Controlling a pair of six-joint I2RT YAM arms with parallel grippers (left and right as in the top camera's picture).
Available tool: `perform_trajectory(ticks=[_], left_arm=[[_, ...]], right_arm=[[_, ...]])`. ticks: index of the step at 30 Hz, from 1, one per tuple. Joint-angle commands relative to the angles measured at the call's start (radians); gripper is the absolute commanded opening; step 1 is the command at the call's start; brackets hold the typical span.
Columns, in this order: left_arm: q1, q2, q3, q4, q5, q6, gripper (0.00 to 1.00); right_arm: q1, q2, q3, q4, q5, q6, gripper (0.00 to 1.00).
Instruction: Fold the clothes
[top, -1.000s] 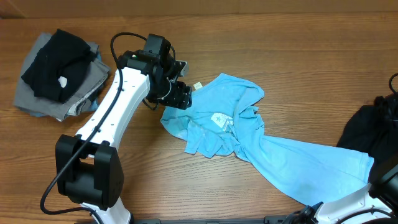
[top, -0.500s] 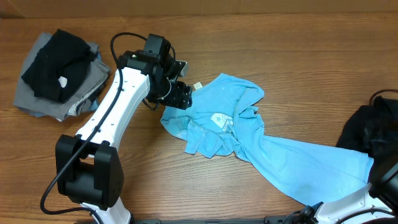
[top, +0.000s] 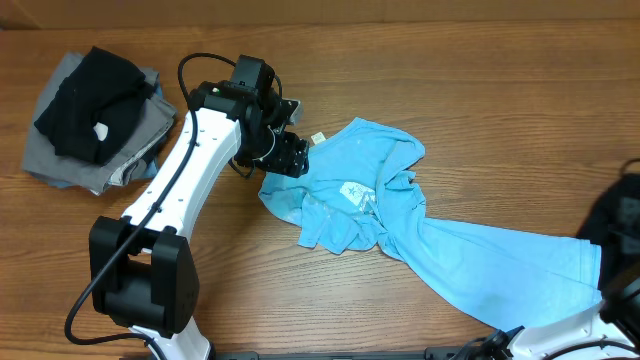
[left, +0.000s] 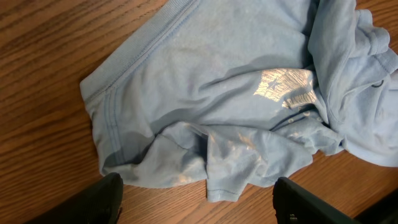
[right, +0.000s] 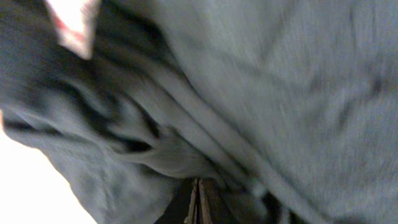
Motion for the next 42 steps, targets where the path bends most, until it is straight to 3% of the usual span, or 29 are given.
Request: perform_trajectory(ticks=[1,6,14,18,21,24,32,38,40,42], left_arm=[[-0.008,0.008,0.000,-0.003,0.018,0.015,0.80],[-0.008,0.008,0.000,-0.003,0.018,0.015,0.80],[-0.006,0.008,0.000,-0.005,0.016,0.016,0.81],[-0.005,0.008,0.000,-0.010,0.014,0.018,0.81],[-0.006,0.008,0.000,-0.010,0.014,0.019,0.83],[-0.006,0.008,0.000,-0.013,0.015,0.019,1.00],[-0.021,0.043,-0.015,0.005,-0.067,0.032,1.00],[-0.038,0.158,-0.022,0.010,-0.113,0.044,0.83],[-0.038,0.185,-0.022,-0.007,-0.085,0.045,0.68],[-0.042,0.206,-0.022,-0.025,-0.062,0.066,0.60]], right_arm=[[-0.051,0.013,0.156,0.008,0.060,-0.068,0.04],[-0.063,0.013,0.341,-0.024,-0.158,-0.182,0.05],[-0.057,0.006,0.503,-0.224,-0.421,-0.229,0.37],[-0.057,-0.010,0.504,-0.308,-0.521,-0.237,0.39],[-0.046,-0.016,0.504,-0.365,-0.709,-0.323,0.44],[-0.014,-0.032,0.504,-0.432,-0.818,-0.418,0.47],[0.173,-0.184,0.504,-0.568,-0.832,-0.561,0.54],[0.335,-0.370,0.504,-0.659,-0.821,-0.565,0.54],[0.368,-0.407,0.504,-0.691,-0.789,-0.565,0.54],[0.402,-0.435,0.504,-0.729,-0.742,-0.565,0.55]])
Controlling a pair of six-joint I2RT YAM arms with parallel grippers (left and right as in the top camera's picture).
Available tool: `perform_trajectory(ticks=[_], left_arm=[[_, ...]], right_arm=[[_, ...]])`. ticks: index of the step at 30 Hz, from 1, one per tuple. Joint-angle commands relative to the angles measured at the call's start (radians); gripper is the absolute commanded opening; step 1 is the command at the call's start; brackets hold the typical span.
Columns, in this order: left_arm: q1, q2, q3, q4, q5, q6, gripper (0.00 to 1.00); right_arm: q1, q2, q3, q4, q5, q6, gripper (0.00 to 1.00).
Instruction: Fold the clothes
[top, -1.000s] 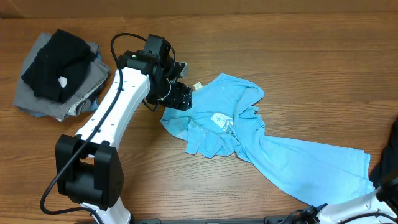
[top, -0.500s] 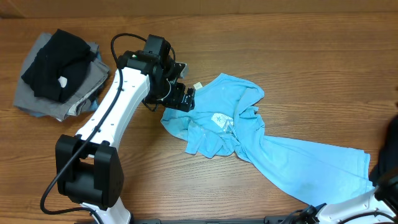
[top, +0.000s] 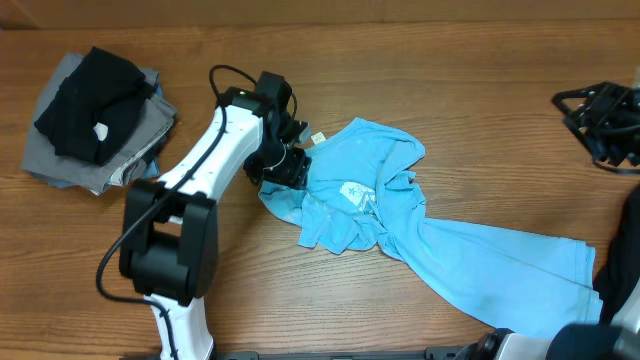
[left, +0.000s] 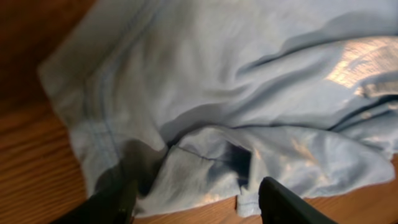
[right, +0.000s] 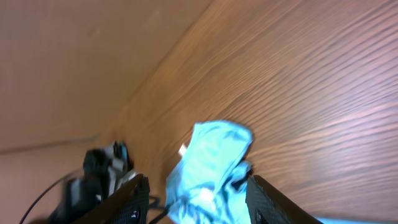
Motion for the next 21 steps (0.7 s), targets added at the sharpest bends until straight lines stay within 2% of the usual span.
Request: perform_trajectory(ticks=[1,4,7,10,13,17,21], left_arm=[[-0.010,0.048,-0.016,-0.024,0.013,0.034,0.60],[-0.012,0.078,-0.016,-0.025,0.033,0.034,0.62],[-0.012,0.092,-0.016,-0.024,0.100,0.034,0.72],[-0.012,0.092,-0.016,-0.032,0.179,0.033,0.74],[-0.012,0.092,-0.016,-0.039,0.227,0.016,0.69],[-0.012,0.092,-0.016,-0.040,0.227,-0.001,0.53],[-0.016,0.092,-0.016,-0.048,0.221,-0.001,0.54]], right_arm=[[0.061,-0.059,0.021,-0.052,0.085,-0.019,0.54],[0.110,-0.068,0.021,-0.109,0.163,-0.020,0.55],[0.160,-0.067,0.019,-0.153,0.231,-0.020,0.55],[0.206,-0.067,0.019,-0.165,0.288,-0.019,0.56],[0.236,-0.067,0.019,-0.164,0.312,-0.019,0.56],[0.249,-0.067,0.019,-0.164,0.313,-0.019,0.57],[0.249,-0.066,0.019,-0.165,0.314,-0.019,0.58]])
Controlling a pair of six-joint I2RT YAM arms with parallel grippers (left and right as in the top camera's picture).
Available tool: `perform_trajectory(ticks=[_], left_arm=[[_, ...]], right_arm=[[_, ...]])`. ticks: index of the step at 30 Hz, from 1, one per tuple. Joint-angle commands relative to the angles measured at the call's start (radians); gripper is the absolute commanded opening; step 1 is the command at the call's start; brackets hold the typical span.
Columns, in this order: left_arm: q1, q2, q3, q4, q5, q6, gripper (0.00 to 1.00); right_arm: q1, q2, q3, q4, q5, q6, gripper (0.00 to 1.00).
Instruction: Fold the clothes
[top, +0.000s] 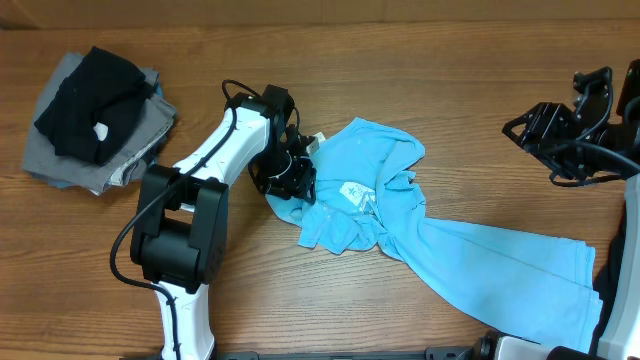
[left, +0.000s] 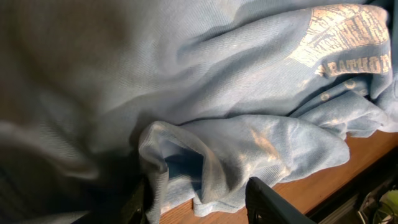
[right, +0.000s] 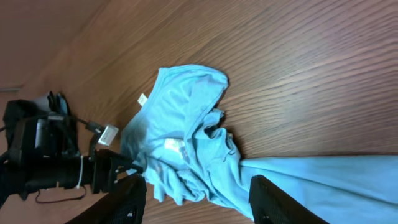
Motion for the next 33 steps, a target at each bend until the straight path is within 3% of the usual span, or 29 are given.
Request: perform_trajectory(ticks=[1,7,13,19,26,32,33], left_arm=[[-0.014,0.011,-0.006,-0.021,0.018,-0.010,0.57],[0.002,0.011,0.011,-0.101,-0.150,-0.009,0.65],[0.034,0.011,0.130,-0.206,-0.010,-0.005,0.69],[0.011,0.012,0.141,-0.177,0.028,-0.006,0.77],[-0.053,0.013,0.023,-0.063,0.025,-0.052,0.72],[-0.068,0.013,-0.051,-0.014,0.020,-0.062,0.59],[-0.068,0.013,-0.052,-0.014,0.007,-0.062,0.53]], right_arm=[[0.005,-0.002,0.016,0.001,0.019,-0.008,0.58],[0.005,-0.002,0.016,-0.008,0.058,-0.008,0.59],[0.005,-0.001,0.016,-0.010,0.079,-0.008,0.61],[0.005,-0.001,0.016,-0.011,0.079,-0.008,0.62],[0.005,0.000,0.016,-0.011,0.079,-0.008,0.63],[0.005,0.000,0.016,-0.015,0.079,-0.008,0.63],[0.005,0.000,0.016,-0.016,0.079,-0.008,0.63]])
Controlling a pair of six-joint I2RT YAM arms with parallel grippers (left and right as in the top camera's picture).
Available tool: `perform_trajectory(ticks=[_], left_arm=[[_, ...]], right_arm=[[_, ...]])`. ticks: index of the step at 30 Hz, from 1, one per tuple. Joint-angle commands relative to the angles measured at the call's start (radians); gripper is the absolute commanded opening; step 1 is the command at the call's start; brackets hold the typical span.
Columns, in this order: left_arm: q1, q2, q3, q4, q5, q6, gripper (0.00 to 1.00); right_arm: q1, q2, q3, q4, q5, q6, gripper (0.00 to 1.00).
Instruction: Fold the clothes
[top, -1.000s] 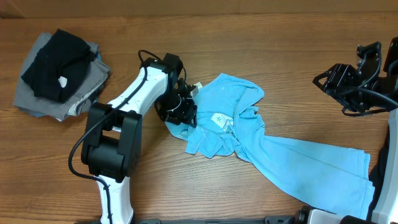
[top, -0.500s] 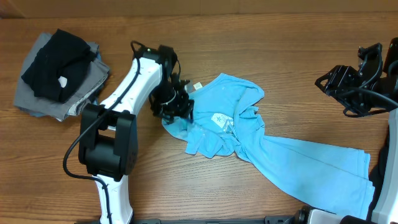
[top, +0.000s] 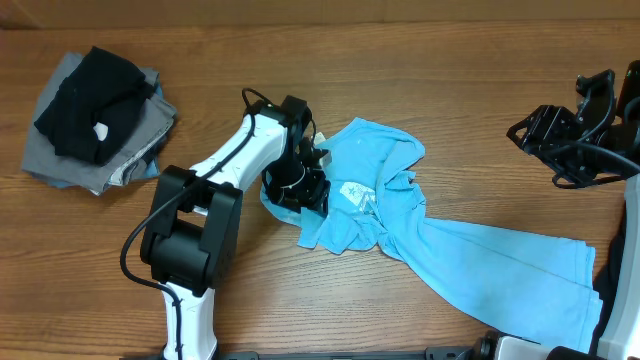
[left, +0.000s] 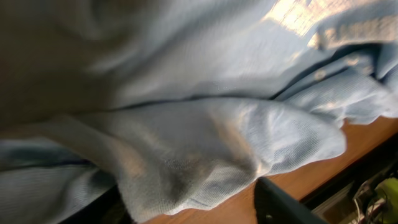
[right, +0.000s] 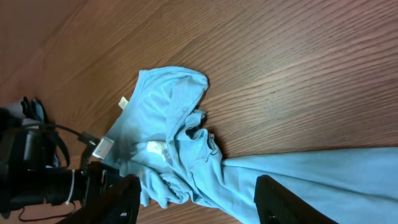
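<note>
A light blue shirt (top: 450, 255) lies crumpled at the table's middle, with one part stretched toward the lower right. My left gripper (top: 305, 190) is down on the bunched left part. In the left wrist view the blue cloth (left: 217, 137) fills the frame, and a fold bulges between the spread fingers of my left gripper (left: 186, 211), which is open. My right gripper (top: 530, 135) hovers open and empty over the table's right side. From there the right wrist view looks down on the shirt (right: 186, 143) between its fingertips (right: 127, 199).
A pile of clothes (top: 95, 120), a black garment on top of grey ones, sits at the back left. Bare wooden table (top: 450, 60) surrounds the shirt.
My left gripper has shifted right, from the shirt's left border onto the bunched fold, and cloth now bulges between its fingers. The right gripper has hardly moved.
First my left gripper was open above the shirt's left hem, and the right wrist view was filled with dark cloth. Then the right gripper was up over the back right, open and empty. Meanwhile the left gripper stood lower, on the shirt, and now further into it.
</note>
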Motion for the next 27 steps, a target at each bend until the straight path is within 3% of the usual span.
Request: perform_trajectory(ticks=[1,5,8,16,27], left_arm=[[0.002,0.008,-0.018,0.005,-0.008,-0.010,0.44],[0.007,0.008,-0.006,-0.008,-0.005,-0.010,0.04],[0.034,0.008,0.039,-0.079,-0.008,0.029,0.04],[0.202,0.008,0.278,-0.319,-0.079,0.048,0.04],[0.432,0.008,0.373,-0.470,-0.195,0.050,0.04]], right_arm=[[0.005,0.000,0.016,-0.002,0.004,-0.005,0.63],[0.005,0.000,0.015,-0.001,0.010,-0.005,0.64],[0.005,0.003,0.015,0.000,0.067,-0.005,0.69],[0.005,0.079,-0.018,-0.007,0.127,0.022,0.69],[0.006,0.128,-0.279,0.098,0.113,0.022,0.67]])
